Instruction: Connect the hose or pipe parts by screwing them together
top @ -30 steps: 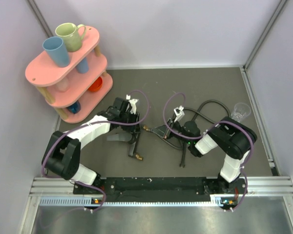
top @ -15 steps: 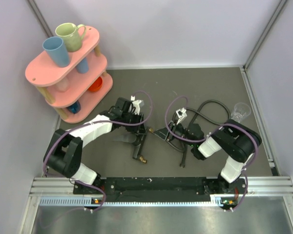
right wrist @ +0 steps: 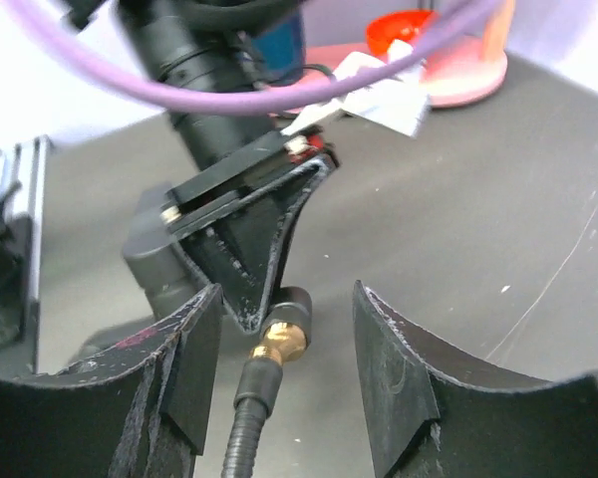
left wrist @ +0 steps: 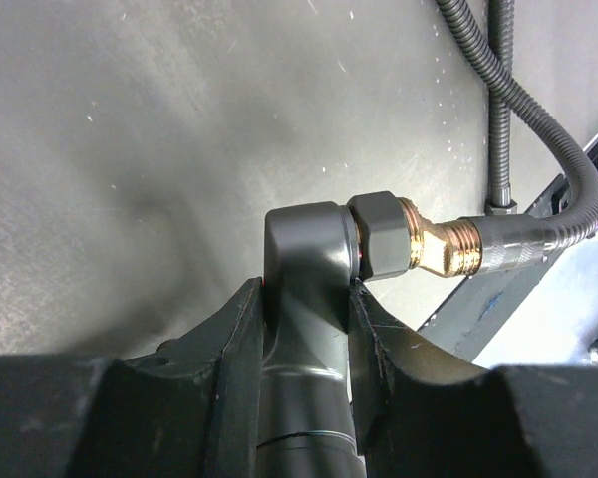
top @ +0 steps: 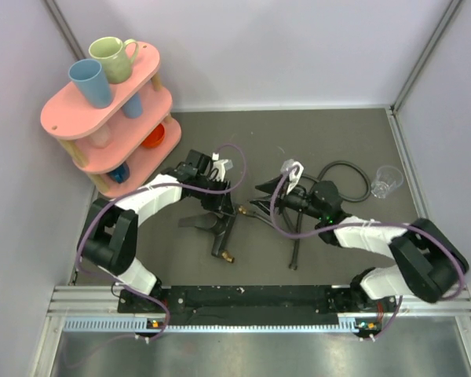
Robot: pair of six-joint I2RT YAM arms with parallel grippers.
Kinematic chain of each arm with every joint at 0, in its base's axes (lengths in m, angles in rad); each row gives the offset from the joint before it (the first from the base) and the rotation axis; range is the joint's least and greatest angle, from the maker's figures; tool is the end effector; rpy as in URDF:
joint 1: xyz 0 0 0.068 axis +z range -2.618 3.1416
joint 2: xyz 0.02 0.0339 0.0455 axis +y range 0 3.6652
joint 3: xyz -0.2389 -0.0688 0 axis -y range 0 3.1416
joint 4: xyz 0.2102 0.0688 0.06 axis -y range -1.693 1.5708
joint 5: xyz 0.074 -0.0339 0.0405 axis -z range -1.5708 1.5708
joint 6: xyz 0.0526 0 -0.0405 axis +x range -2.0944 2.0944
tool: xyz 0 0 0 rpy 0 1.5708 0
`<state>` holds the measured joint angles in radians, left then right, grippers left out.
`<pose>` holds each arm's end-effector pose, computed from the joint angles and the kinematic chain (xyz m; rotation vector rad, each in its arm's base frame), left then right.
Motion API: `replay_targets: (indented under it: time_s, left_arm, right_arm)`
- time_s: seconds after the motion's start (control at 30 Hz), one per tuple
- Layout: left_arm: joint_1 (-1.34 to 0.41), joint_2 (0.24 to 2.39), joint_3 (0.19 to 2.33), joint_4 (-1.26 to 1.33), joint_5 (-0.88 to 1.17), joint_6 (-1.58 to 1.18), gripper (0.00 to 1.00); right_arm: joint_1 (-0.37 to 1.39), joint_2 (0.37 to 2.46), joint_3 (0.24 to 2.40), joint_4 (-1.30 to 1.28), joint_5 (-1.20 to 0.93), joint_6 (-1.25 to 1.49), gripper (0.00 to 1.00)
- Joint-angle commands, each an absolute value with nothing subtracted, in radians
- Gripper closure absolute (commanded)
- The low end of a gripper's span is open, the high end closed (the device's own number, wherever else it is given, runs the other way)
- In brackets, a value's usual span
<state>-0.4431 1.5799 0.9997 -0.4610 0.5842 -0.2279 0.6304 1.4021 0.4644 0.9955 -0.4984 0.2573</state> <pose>0.2499 -0.1507 0.1856 0.5018 2.6239 -0.9937 0.2054 0.1810 0.2220 -0.7051 1.4599 1.0720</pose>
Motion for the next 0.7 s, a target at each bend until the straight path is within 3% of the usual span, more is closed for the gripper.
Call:
replay_targets:
  time_s: [0.0, 0.13, 0.23, 0.43, 0.67]
  left_arm:
    - [-0.423, 1.597, 1.077, -0.572, 0.693, -0.190, 1.00]
    - [-0.414, 1.624, 1.114, -0.629, 0.732, -0.144, 1.00]
    - [-0.413, 1.647, 1.138, -0.667, 0.750, -0.123, 1.00]
    - [-0.411, 1.675, 1.161, -0.701, 0.733, -0.100, 1.00]
    - [-0.410, 1.684, 1.163, -0.703, 0.739, -0.098, 1.00]
  right_arm:
    - [0.692, 1.241, 0.479, 0.749, -0.612, -0.313, 0.46]
    - [0.759, 1.166, 0.436, 0.618, -0.598, -0.743, 0.46]
    - [0.801, 1.166, 0.433, 0.559, -0.520, -0.894, 0.46]
    - [0.857, 1.195, 0.503, 0.347, -0.433, -1.060, 0.46]
    - [0.890, 1.261, 0.532, 0.339, -0.378, -1.091, 0.48]
